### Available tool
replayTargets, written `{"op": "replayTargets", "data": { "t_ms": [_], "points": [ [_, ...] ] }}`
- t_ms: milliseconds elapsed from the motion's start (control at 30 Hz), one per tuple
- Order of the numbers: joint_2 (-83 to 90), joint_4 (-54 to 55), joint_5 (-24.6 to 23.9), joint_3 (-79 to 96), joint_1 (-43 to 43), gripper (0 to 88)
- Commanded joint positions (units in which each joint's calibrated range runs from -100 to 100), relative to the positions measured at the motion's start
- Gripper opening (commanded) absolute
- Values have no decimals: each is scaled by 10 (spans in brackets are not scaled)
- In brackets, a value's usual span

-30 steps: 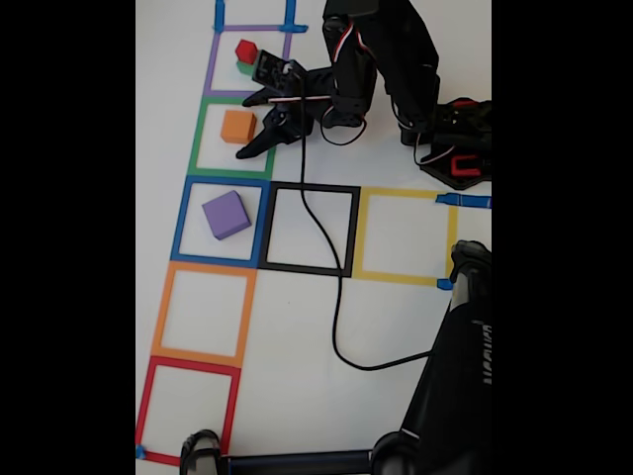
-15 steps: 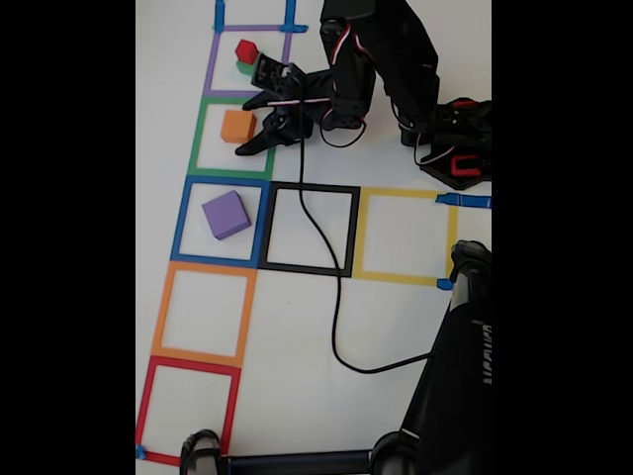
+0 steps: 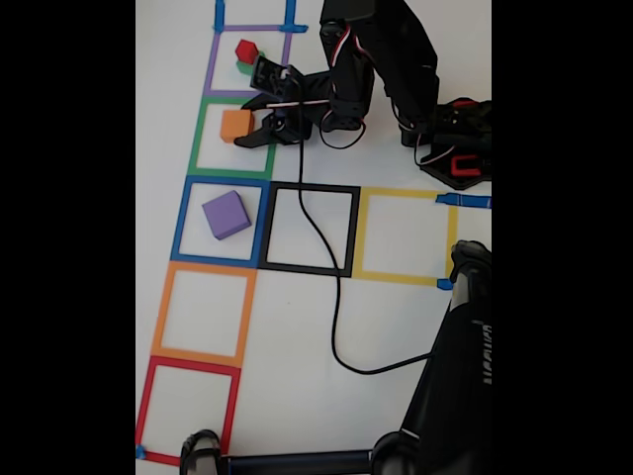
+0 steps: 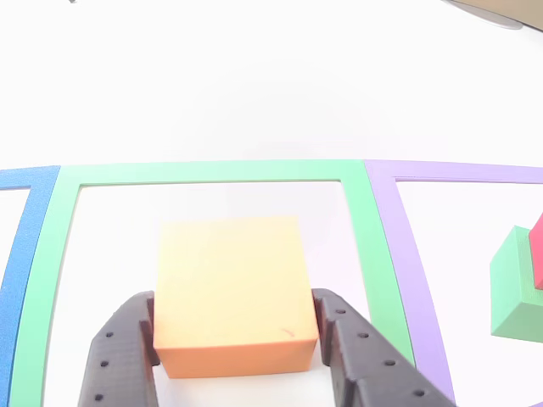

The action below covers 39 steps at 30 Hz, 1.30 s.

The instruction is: Tower of hanoi

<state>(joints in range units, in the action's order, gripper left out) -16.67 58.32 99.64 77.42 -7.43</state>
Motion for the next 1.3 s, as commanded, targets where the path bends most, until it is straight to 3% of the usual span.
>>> {"op": "replayTargets", "data": {
  "t_ms": [0,200,700,1033,1267],
  "points": [
    [23,-4,4,-5,4,69],
    [145,-114,4,10,0,58],
    [725,-758,4,-19,32,39],
    [795,-970,4,-175,88,33],
    [786,-1250,4,-441,128,27]
  ]
}}
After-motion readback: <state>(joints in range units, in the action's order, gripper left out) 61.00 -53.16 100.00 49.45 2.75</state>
